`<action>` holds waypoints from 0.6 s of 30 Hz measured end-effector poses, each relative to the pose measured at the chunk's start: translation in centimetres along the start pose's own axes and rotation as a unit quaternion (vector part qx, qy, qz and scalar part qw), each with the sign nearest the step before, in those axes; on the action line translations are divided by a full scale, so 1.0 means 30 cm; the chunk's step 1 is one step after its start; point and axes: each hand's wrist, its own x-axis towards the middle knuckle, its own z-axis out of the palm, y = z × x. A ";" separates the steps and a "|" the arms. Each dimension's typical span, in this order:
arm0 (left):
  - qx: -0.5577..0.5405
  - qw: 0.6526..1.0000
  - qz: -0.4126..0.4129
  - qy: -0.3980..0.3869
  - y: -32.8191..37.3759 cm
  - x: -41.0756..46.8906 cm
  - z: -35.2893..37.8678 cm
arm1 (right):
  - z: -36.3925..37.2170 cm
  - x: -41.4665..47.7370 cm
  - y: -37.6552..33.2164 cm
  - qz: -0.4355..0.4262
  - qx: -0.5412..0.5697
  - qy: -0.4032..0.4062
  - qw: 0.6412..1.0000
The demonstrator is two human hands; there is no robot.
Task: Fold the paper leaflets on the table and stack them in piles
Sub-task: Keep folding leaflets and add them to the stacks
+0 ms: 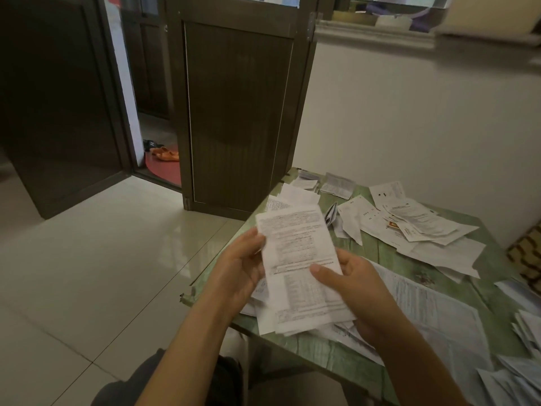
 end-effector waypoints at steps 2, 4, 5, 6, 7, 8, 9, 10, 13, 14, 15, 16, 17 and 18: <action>0.078 0.996 0.009 0.031 -0.008 0.008 -0.012 | -0.005 0.000 0.006 0.003 0.053 0.019 0.998; 0.129 0.991 -0.030 0.001 -0.013 0.001 -0.005 | -0.006 0.003 0.016 0.010 0.086 0.027 0.996; 0.154 0.987 -0.048 -0.026 -0.017 -0.005 0.003 | -0.005 0.004 0.021 0.014 0.090 0.031 0.995; 0.180 0.981 -0.056 -0.042 -0.024 -0.010 0.007 | -0.003 0.006 0.028 0.015 0.086 0.032 0.996; 0.203 0.977 -0.055 -0.045 -0.030 -0.013 0.012 | -0.001 0.007 0.032 0.016 0.079 0.033 0.996; 0.227 0.972 -0.049 -0.034 -0.038 -0.012 0.012 | 0.001 0.008 0.037 0.016 0.071 0.032 0.997; 0.248 0.968 -0.043 -0.021 -0.042 -0.013 0.010 | 0.002 0.010 0.040 0.017 0.060 0.031 0.998; 0.264 0.964 -0.039 -0.011 -0.045 -0.011 0.007 | 0.001 0.012 0.044 0.016 0.047 0.031 0.998; 0.281 0.959 -0.031 0.006 -0.045 -0.010 0.006 | -0.009 0.022 0.056 0.014 0.030 0.034 0.999; 0.282 0.959 -0.030 0.006 -0.045 -0.009 0.005 | -0.014 0.025 0.059 0.019 0.039 0.035 0.998; 0.283 0.958 -0.030 0.006 -0.044 -0.007 0.004 | -0.020 0.028 0.061 0.025 0.048 0.035 0.998; 0.288 0.957 -0.032 0.008 -0.043 -0.006 0.002 | -0.026 0.031 0.062 0.031 0.056 0.033 0.997; 0.295 0.955 -0.036 0.008 -0.042 -0.003 -0.001 | -0.032 0.034 0.064 0.036 0.061 0.033 0.997; 0.300 0.953 -0.040 0.010 -0.040 -0.002 -0.003 | -0.035 0.036 0.065 0.041 0.060 0.034 0.997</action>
